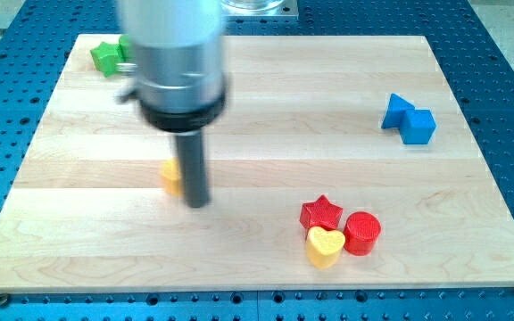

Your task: Push the hexagon to the bottom left of the board

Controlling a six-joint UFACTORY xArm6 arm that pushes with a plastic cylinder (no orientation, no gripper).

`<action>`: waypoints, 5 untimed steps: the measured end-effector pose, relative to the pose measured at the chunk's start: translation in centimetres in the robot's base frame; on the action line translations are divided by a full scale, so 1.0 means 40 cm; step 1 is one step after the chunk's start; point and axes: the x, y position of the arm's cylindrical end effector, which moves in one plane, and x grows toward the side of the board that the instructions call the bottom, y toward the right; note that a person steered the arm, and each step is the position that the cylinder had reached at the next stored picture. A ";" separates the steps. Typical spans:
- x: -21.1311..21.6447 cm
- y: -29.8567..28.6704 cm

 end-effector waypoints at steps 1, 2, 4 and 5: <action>-0.059 0.224; -0.062 0.007; -0.083 -0.011; -0.078 -0.124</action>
